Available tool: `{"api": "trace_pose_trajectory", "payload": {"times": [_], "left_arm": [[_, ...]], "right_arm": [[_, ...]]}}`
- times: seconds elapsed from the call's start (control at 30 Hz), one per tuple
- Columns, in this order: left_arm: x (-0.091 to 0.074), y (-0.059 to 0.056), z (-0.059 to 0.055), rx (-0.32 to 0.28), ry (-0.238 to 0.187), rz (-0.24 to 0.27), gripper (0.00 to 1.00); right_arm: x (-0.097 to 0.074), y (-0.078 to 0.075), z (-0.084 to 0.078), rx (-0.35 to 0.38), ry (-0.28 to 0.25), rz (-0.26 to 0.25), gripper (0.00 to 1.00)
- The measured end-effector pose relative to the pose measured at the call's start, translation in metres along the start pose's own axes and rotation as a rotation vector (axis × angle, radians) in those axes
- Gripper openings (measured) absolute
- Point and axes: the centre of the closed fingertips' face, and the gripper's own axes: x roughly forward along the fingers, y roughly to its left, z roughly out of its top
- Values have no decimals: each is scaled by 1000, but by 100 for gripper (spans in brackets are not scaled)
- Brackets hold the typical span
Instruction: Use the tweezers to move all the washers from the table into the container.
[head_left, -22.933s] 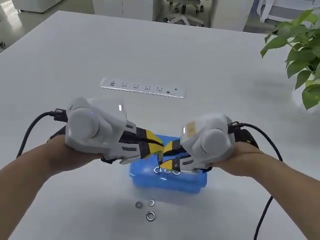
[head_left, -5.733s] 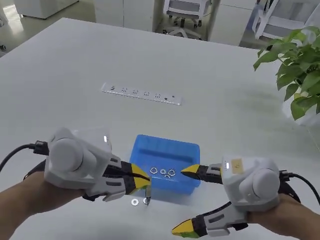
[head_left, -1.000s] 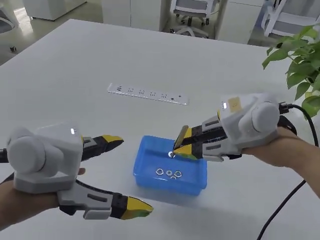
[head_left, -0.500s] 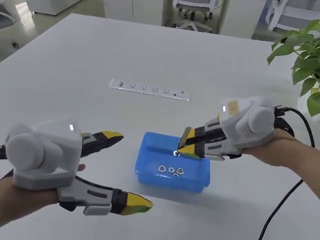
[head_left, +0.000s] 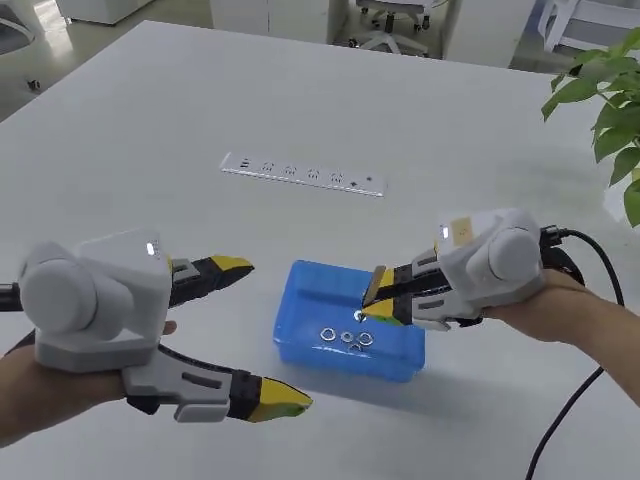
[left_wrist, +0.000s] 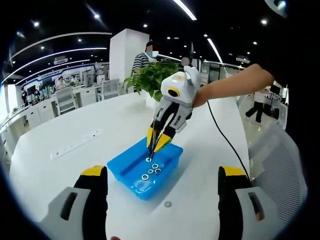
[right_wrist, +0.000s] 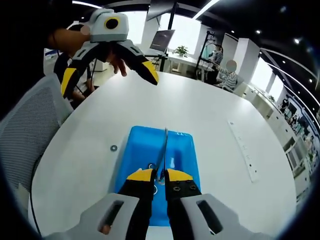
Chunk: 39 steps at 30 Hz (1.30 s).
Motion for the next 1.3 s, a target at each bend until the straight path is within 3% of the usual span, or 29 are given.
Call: {"api": "trace_pose_trajectory", "payload": {"times": [0.67, 0.8, 0.97, 1.3], "left_arm": [[32, 3, 19, 61, -2, -59, 87], [41, 4, 25, 85, 0, -66, 78], [51, 5, 31, 125, 0, -85, 59], [74, 7, 35, 173, 10, -130, 44]], "right_arm": [[10, 7, -18, 25, 26, 30, 9], [11, 10, -22, 25, 31, 40, 9], [11, 10, -22, 28, 25, 39, 9], [11, 11, -21, 17, 26, 44, 9]]}}
